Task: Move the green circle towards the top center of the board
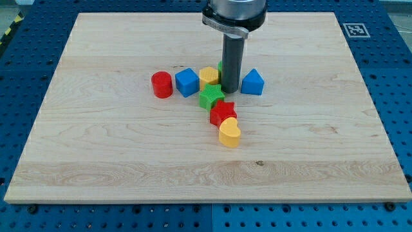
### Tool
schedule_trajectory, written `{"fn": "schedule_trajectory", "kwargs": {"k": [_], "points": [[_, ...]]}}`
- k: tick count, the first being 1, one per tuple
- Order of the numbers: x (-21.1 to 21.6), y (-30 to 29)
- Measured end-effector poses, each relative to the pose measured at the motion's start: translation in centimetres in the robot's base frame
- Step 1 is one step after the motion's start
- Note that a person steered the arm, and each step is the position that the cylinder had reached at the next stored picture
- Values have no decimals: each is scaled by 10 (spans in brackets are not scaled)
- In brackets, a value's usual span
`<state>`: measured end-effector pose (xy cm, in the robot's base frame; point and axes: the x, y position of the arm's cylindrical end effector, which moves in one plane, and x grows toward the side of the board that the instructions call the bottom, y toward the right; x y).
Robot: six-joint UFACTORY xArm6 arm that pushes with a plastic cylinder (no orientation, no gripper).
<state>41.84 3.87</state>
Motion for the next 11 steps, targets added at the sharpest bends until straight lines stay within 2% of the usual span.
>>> {"fn": "schedule_trajectory", "kwargs": {"k": [4, 6, 7, 11], "points": [[-47, 30], [-49, -12], [-72, -13], [-80, -68]]}}
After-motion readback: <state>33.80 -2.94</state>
